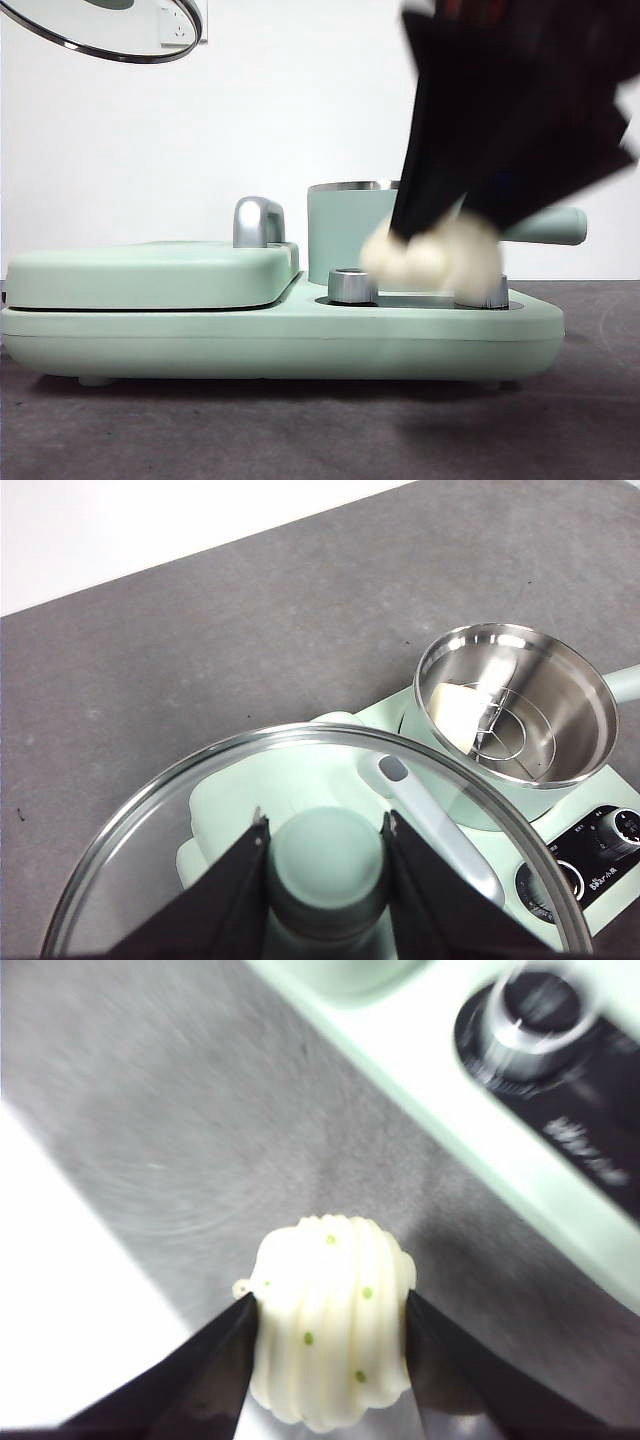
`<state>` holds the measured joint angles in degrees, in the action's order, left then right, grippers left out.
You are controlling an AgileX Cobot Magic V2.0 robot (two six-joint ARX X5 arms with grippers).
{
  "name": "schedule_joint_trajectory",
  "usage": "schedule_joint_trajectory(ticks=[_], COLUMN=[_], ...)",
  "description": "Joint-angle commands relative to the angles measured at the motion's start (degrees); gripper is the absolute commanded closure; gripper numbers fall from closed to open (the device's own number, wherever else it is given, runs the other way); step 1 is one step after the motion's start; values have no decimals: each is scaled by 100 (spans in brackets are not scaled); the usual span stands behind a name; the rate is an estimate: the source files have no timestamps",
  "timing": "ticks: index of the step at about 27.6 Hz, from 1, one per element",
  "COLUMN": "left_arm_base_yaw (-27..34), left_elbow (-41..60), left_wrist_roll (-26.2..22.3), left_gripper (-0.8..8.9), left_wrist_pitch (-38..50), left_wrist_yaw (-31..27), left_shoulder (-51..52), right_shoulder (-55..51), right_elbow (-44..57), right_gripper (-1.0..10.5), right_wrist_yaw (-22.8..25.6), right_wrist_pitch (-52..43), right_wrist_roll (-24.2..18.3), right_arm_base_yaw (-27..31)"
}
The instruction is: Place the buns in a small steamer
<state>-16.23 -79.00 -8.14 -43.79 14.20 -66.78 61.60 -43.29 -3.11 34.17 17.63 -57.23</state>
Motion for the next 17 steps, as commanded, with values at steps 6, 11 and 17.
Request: schedule_joint_trajectory(ticks=[6, 11, 17], left_arm_base_yaw=[-13, -13, -13], left_elbow=[-96, -96, -96], left_wrist_roll=[-17, -17, -15], left_gripper=[799, 799, 799], left_wrist_pitch=[142, 140, 136], left_wrist_yaw=[22, 22, 22], left_shoulder=[0, 0, 0], right_shoulder=[105, 466, 1279], right_elbow=[-2057, -2953, -3919], right_gripper=[730, 732, 749], right_wrist_yaw=[-367, -461, -466], right_wrist_pitch=[2120, 2304, 2319], right_wrist_roll=[59, -422, -1021], right_arm_base_yaw=[603, 1228, 1963])
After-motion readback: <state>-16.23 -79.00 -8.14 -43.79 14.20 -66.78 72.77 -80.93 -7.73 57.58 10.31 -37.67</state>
